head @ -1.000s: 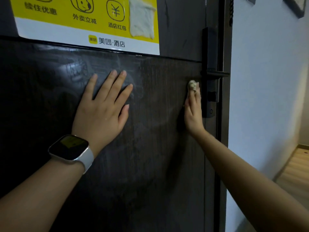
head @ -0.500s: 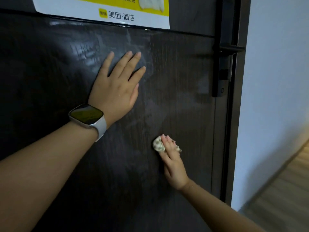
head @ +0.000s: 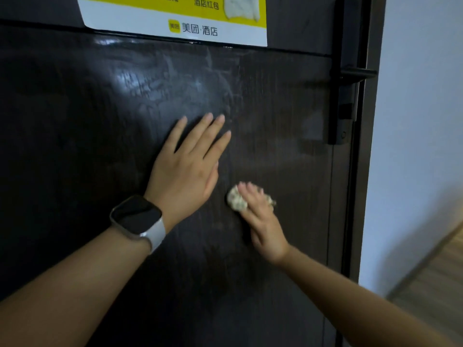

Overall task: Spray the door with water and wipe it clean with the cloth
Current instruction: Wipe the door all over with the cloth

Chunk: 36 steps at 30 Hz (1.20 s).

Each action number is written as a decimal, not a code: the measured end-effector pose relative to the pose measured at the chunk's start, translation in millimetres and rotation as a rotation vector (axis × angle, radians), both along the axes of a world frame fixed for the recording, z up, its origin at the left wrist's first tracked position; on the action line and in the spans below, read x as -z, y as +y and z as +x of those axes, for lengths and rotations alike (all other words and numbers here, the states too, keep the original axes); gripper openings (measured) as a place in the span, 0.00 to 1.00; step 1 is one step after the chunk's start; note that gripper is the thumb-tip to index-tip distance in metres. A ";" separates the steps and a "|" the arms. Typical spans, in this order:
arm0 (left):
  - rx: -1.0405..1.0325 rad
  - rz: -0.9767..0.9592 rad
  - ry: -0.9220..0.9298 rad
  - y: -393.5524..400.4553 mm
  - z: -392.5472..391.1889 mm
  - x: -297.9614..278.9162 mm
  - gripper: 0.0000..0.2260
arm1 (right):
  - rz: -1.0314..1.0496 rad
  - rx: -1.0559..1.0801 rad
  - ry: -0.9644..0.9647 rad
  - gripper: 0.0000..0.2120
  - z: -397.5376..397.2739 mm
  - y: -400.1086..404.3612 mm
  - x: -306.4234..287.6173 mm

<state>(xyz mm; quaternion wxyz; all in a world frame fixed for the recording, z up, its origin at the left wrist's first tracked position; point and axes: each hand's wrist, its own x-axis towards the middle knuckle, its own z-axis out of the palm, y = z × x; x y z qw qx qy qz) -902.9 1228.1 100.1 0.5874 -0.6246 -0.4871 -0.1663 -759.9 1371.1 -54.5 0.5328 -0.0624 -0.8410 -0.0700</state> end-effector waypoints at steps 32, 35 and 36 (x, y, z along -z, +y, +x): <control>0.218 -0.235 -0.109 1.5 41.9 153.2 0.21 | -0.697 0.325 0.042 0.14 129.6 -98.6 136.4; 0.187 -0.266 -0.197 22.6 55.3 174.2 0.23 | -0.735 0.351 0.103 0.12 135.1 -80.5 124.4; 0.170 -0.266 -0.232 29.0 57.0 179.4 0.24 | -0.710 0.338 0.129 0.15 133.2 -70.5 117.3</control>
